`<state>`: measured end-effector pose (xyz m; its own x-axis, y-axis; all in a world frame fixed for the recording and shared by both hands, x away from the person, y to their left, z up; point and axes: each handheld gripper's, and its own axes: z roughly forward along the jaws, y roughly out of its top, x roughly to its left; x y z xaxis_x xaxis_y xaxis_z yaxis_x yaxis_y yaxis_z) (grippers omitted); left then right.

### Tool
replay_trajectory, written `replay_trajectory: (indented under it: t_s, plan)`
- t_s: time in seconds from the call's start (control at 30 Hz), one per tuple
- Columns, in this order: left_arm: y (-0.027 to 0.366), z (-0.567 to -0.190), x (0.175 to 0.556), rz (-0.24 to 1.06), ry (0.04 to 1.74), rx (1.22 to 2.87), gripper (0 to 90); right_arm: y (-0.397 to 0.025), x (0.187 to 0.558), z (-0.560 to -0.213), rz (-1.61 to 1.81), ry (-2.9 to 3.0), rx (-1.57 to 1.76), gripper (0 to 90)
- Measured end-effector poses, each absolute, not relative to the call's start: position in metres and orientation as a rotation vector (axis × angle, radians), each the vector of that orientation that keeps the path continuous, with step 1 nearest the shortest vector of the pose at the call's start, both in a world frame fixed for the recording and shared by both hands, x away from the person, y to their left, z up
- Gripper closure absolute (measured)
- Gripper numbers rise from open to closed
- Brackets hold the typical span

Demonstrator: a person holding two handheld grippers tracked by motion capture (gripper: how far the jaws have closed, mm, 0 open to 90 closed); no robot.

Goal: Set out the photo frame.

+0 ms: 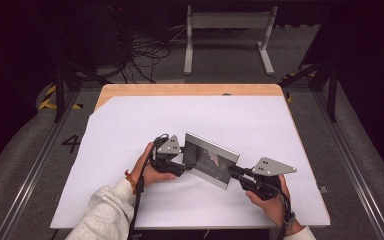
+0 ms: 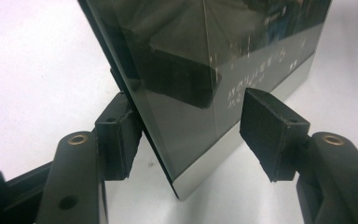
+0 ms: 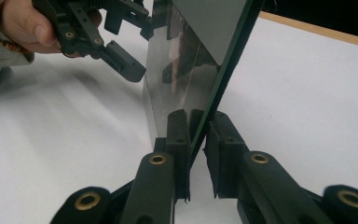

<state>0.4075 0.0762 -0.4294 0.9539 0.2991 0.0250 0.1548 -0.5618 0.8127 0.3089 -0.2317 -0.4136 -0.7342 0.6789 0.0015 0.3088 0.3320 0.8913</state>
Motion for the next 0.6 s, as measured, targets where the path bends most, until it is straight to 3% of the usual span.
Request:
replay_trajectory:
  t_s: [0.37, 0.47, 0.6]
  plan:
    - [0.0744, -0.4264, 0.4092, 0.220, 0.303, 2.185, 43.8, -0.2290, 0.3116, -0.4198, 1.344, 2.268, 0.876, 79.5]
    - [0.0754, -0.4254, 0.4104, 0.232, 0.307, 2.182, 51.5, -0.2289, 0.3134, -0.4207, 1.324, 2.282, 0.875, 78.5]
    - [0.0765, -0.4246, 0.4107, 0.229, 0.291, 2.188, 55.4, -0.2328, 0.3166, -0.4222, 1.320, 2.277, 0.899, 78.4]
